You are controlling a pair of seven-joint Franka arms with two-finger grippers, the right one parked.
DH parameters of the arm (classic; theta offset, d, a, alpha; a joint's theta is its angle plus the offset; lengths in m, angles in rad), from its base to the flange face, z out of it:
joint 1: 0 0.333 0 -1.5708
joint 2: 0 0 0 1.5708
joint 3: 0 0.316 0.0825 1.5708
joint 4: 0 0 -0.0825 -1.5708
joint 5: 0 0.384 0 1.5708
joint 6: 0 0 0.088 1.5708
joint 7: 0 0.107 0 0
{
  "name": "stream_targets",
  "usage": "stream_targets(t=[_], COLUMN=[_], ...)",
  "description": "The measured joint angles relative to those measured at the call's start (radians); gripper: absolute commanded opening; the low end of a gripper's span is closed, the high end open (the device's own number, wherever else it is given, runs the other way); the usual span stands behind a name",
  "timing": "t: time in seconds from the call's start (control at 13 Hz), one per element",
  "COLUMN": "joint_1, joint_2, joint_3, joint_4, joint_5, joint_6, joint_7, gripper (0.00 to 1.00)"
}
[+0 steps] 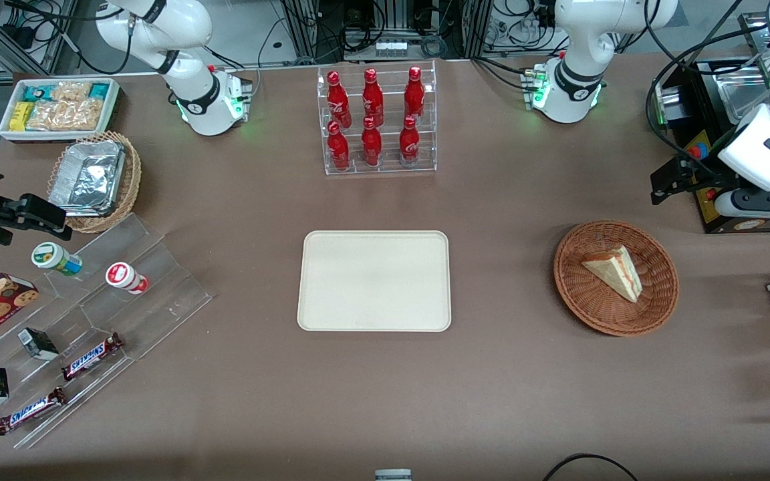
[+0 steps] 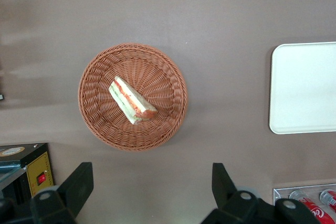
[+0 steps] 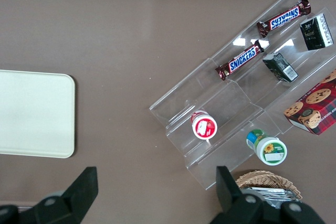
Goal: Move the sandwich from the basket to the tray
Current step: 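Move the left gripper over the sandwich in the wicker basket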
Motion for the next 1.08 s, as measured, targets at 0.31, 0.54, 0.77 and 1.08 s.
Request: stream_targets(t=[0.31, 0.54, 0.77, 1.08], joint_1=[0.0, 0.001, 0.025, 0.108], joint_2=[0.003, 0.007, 0.029, 0.095], joint_3=[0.0, 0.001, 0.02, 0.032], joint_4=[0.001, 0.001, 0.0, -0.008], joint_5=[0.0, 0.0, 0.0, 0.0], joint_6=[-0.002, -0.005, -0.05, -0.068], joint_7=[0.0, -0.004, -0.074, -0.141], gripper=[1.0, 1.0, 1.0, 1.0])
